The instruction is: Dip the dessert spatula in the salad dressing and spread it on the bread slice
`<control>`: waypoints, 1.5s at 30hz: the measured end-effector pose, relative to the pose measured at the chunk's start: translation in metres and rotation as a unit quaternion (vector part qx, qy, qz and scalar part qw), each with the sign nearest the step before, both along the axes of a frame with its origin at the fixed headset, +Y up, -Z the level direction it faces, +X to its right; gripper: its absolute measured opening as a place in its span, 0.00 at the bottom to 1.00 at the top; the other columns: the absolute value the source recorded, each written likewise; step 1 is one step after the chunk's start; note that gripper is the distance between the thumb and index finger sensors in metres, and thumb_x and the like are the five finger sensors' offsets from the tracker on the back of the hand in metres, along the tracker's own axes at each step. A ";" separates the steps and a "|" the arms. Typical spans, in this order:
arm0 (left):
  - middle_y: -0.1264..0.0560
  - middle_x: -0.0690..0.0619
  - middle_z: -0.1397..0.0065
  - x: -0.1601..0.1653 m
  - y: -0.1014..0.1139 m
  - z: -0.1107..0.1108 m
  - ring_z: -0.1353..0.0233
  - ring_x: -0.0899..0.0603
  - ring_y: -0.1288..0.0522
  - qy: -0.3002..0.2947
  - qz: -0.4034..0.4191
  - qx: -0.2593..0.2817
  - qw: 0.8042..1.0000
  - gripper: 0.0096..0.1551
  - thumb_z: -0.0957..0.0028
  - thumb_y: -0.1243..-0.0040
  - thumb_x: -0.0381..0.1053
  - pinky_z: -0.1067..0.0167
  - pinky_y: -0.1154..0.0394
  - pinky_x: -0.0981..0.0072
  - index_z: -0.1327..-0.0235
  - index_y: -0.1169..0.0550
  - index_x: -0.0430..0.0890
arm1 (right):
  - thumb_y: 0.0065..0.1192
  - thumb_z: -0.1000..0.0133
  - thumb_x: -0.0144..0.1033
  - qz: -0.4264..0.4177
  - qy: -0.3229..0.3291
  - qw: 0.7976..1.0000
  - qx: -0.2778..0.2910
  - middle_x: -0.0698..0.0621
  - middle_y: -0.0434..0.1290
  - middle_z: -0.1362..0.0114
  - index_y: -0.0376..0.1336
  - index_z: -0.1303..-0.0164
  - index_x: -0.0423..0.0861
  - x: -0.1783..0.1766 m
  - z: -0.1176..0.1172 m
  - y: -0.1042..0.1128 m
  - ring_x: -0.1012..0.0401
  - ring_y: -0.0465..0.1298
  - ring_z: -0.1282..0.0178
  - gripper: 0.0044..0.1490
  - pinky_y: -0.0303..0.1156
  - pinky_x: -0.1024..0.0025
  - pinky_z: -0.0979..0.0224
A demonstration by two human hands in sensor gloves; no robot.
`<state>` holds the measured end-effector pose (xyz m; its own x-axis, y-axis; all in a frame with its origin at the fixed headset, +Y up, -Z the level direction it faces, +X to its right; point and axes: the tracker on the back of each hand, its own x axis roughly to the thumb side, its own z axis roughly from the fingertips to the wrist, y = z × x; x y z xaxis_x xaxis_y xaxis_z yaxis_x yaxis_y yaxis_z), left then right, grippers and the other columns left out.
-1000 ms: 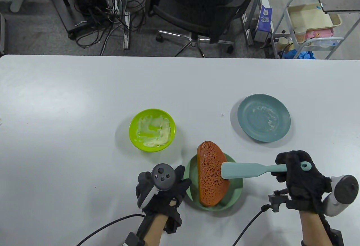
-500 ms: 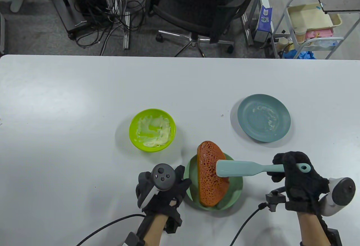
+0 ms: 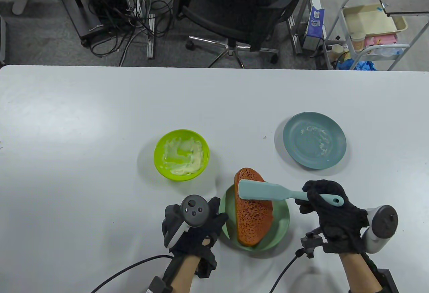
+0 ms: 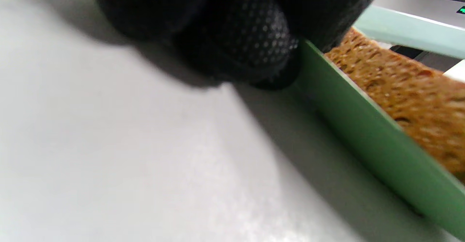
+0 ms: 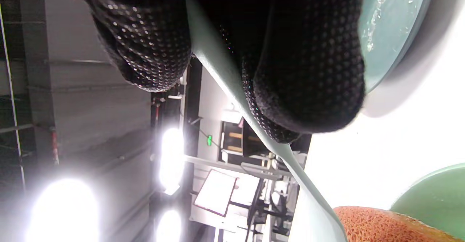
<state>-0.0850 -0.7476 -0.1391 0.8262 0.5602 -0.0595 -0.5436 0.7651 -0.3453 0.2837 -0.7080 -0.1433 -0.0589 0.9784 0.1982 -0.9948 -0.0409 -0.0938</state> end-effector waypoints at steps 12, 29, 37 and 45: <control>0.16 0.57 0.54 0.000 0.000 0.000 0.63 0.54 0.14 0.000 0.000 0.000 1.000 0.33 0.44 0.34 0.58 0.66 0.17 0.70 0.29 0.28 0.44 | 0.75 0.48 0.38 -0.030 -0.038 0.999 -0.005 0.37 0.73 0.38 0.65 0.42 0.45 0.011 0.001 0.002 0.40 0.83 0.53 0.27 0.87 0.58 0.53; 0.16 0.57 0.54 0.000 0.000 0.000 0.63 0.54 0.14 0.000 -0.001 0.001 1.000 0.33 0.44 0.34 0.58 0.66 0.17 0.70 0.29 0.28 0.44 | 0.73 0.47 0.39 -0.052 -0.051 0.997 -0.018 0.36 0.73 0.39 0.64 0.42 0.44 0.021 0.001 0.001 0.40 0.82 0.54 0.26 0.86 0.56 0.54; 0.16 0.57 0.54 0.000 0.000 0.000 0.63 0.54 0.14 0.000 -0.001 0.001 1.000 0.33 0.44 0.34 0.58 0.66 0.17 0.70 0.29 0.28 0.44 | 0.72 0.47 0.42 -0.038 -0.019 0.999 -0.019 0.36 0.74 0.41 0.65 0.44 0.44 0.012 0.000 -0.001 0.41 0.84 0.57 0.26 0.88 0.59 0.57; 0.16 0.57 0.54 0.000 0.000 0.000 0.63 0.54 0.14 0.000 -0.001 0.001 1.000 0.33 0.44 0.34 0.58 0.66 0.17 0.70 0.29 0.28 0.44 | 0.72 0.48 0.44 -0.080 -0.008 0.996 -0.037 0.36 0.75 0.41 0.65 0.44 0.44 0.011 -0.005 -0.006 0.42 0.84 0.59 0.27 0.88 0.60 0.58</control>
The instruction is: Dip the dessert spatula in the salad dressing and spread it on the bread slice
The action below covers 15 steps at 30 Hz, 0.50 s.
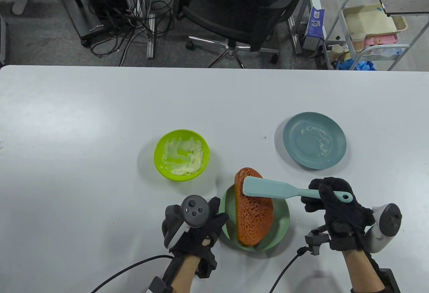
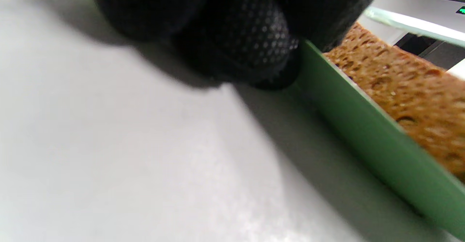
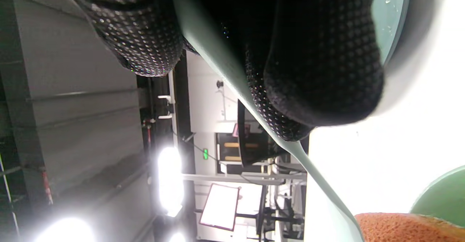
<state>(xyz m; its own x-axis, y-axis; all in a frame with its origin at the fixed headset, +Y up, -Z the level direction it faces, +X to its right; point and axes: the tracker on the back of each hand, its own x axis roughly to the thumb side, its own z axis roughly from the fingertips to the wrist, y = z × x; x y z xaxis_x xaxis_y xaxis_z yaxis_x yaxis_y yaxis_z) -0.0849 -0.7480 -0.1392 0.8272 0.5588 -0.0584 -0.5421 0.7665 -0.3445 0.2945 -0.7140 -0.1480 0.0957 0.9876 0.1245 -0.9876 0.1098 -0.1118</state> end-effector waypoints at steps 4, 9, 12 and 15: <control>0.16 0.57 0.54 0.000 0.000 0.000 0.63 0.54 0.14 0.000 0.000 0.000 1.000 0.33 0.44 0.34 0.58 0.66 0.17 0.70 0.29 0.28 0.44 | 0.69 0.47 0.46 -0.039 0.005 0.999 0.005 0.36 0.74 0.40 0.65 0.43 0.44 -0.005 -0.004 0.005 0.41 0.84 0.58 0.27 0.87 0.60 0.57; 0.16 0.56 0.54 0.000 0.000 0.000 0.63 0.54 0.14 -0.001 0.000 0.003 1.000 0.33 0.44 0.35 0.58 0.66 0.17 0.69 0.29 0.28 0.44 | 0.67 0.46 0.47 -0.055 0.029 0.998 0.005 0.36 0.72 0.38 0.63 0.41 0.44 -0.025 -0.018 0.018 0.40 0.83 0.55 0.29 0.87 0.59 0.55; 0.15 0.56 0.54 0.000 0.000 0.000 0.63 0.54 0.14 -0.001 0.002 0.003 1.000 0.33 0.44 0.35 0.57 0.66 0.17 0.69 0.29 0.28 0.44 | 0.66 0.45 0.47 -0.030 0.045 0.999 0.004 0.35 0.71 0.37 0.63 0.39 0.45 -0.040 -0.029 0.029 0.40 0.82 0.54 0.29 0.86 0.58 0.53; 0.15 0.56 0.53 0.000 0.000 0.000 0.63 0.53 0.14 -0.003 0.005 0.002 1.000 0.33 0.44 0.35 0.57 0.66 0.17 0.69 0.29 0.28 0.43 | 0.66 0.45 0.48 -0.008 0.072 0.997 -0.002 0.35 0.69 0.34 0.61 0.37 0.45 -0.061 -0.043 0.045 0.39 0.81 0.50 0.30 0.85 0.57 0.49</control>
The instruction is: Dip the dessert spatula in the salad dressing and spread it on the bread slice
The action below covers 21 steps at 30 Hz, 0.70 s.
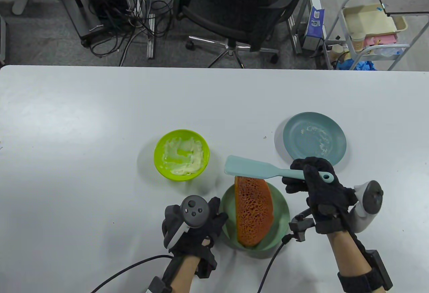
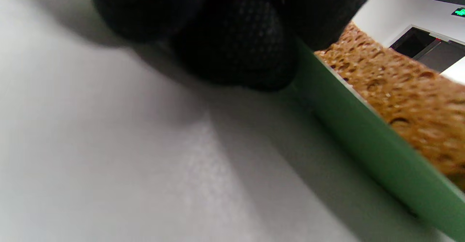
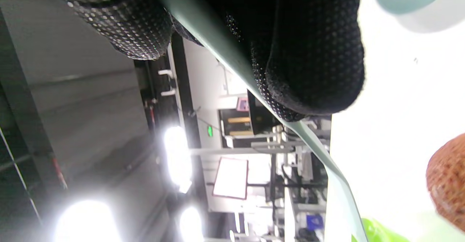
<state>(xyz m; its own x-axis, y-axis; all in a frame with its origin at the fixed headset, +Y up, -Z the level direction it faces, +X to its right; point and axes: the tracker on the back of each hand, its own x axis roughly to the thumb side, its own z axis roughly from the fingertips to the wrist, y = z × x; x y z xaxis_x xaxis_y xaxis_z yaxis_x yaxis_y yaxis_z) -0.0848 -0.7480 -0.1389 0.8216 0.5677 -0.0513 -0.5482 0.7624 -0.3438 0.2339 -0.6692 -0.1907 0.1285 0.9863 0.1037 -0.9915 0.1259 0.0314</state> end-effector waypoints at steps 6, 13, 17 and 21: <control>0.15 0.55 0.53 -0.001 0.000 0.000 0.63 0.53 0.14 -0.003 0.008 -0.004 1.000 0.34 0.44 0.35 0.56 0.66 0.16 0.68 0.29 0.28 0.43 | 0.64 0.43 0.48 0.021 0.050 0.998 -0.015 0.36 0.65 0.30 0.58 0.34 0.46 -0.051 -0.028 0.021 0.38 0.78 0.44 0.32 0.83 0.55 0.43; 0.14 0.54 0.53 -0.007 -0.001 -0.004 0.62 0.52 0.13 -0.007 0.033 -0.017 0.999 0.33 0.45 0.33 0.55 0.66 0.16 0.67 0.30 0.27 0.42 | 0.64 0.42 0.47 0.081 0.082 0.993 -0.041 0.36 0.64 0.28 0.57 0.33 0.47 -0.111 -0.048 0.025 0.38 0.77 0.41 0.32 0.82 0.54 0.39; 0.14 0.54 0.52 -0.014 -0.005 -0.006 0.62 0.52 0.13 -0.001 0.069 -0.039 0.997 0.33 0.45 0.32 0.55 0.66 0.16 0.67 0.30 0.26 0.43 | 0.64 0.42 0.47 0.126 0.087 0.987 -0.055 0.37 0.63 0.28 0.56 0.32 0.47 -0.134 -0.055 0.023 0.38 0.77 0.40 0.32 0.82 0.54 0.38; 0.14 0.54 0.52 -0.015 -0.006 -0.007 0.62 0.52 0.13 -0.001 0.071 -0.039 0.997 0.33 0.45 0.32 0.55 0.66 0.16 0.67 0.30 0.26 0.43 | 0.65 0.42 0.46 0.149 0.076 0.984 -0.061 0.37 0.63 0.28 0.56 0.32 0.47 -0.144 -0.060 0.021 0.38 0.77 0.40 0.32 0.82 0.54 0.38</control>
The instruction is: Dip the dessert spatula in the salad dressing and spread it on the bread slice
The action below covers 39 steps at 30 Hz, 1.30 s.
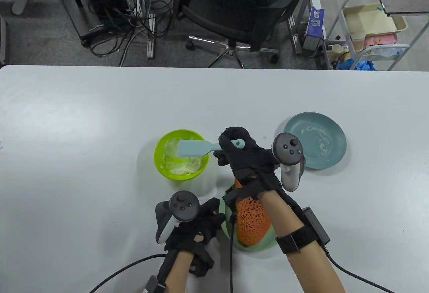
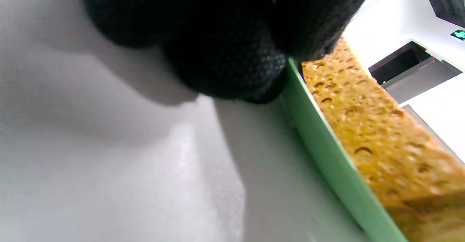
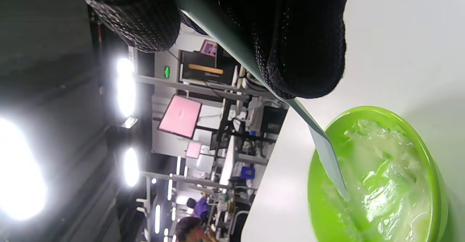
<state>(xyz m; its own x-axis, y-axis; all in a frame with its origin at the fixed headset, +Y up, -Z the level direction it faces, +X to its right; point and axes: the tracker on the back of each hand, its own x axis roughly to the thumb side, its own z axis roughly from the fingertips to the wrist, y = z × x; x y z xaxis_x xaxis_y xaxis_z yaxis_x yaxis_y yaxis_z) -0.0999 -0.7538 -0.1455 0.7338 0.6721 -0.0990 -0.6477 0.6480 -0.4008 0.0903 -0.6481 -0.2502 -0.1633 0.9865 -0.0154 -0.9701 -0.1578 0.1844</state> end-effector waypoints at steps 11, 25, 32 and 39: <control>0.14 0.54 0.52 0.000 0.000 0.000 0.62 0.52 0.13 -0.001 0.004 -0.006 1.000 0.33 0.45 0.32 0.55 0.66 0.16 0.66 0.30 0.26 0.43 | 0.64 0.42 0.46 0.042 -0.004 0.999 -0.002 0.36 0.65 0.30 0.58 0.34 0.45 0.003 -0.002 -0.001 0.37 0.78 0.45 0.31 0.83 0.54 0.43; 0.14 0.53 0.51 -0.003 -0.003 -0.002 0.60 0.51 0.13 0.002 0.028 -0.023 0.999 0.33 0.45 0.32 0.54 0.65 0.16 0.66 0.29 0.27 0.44 | 0.65 0.42 0.45 0.142 -0.001 0.989 0.049 0.37 0.66 0.29 0.59 0.34 0.47 -0.002 0.002 0.029 0.37 0.78 0.44 0.29 0.81 0.54 0.43; 0.14 0.53 0.51 -0.003 -0.003 -0.001 0.61 0.51 0.13 0.001 0.027 -0.022 0.999 0.33 0.45 0.32 0.54 0.65 0.16 0.66 0.29 0.27 0.44 | 0.66 0.42 0.44 0.159 -0.008 0.985 0.067 0.38 0.67 0.30 0.60 0.35 0.47 -0.004 0.003 0.041 0.37 0.78 0.45 0.29 0.82 0.54 0.44; 0.14 0.53 0.51 -0.003 -0.003 -0.001 0.61 0.51 0.13 0.000 0.026 -0.021 0.999 0.33 0.45 0.32 0.54 0.65 0.16 0.66 0.29 0.27 0.44 | 0.66 0.42 0.45 0.139 -0.009 0.988 0.070 0.37 0.67 0.30 0.60 0.35 0.46 -0.004 0.004 0.048 0.38 0.79 0.46 0.29 0.83 0.55 0.45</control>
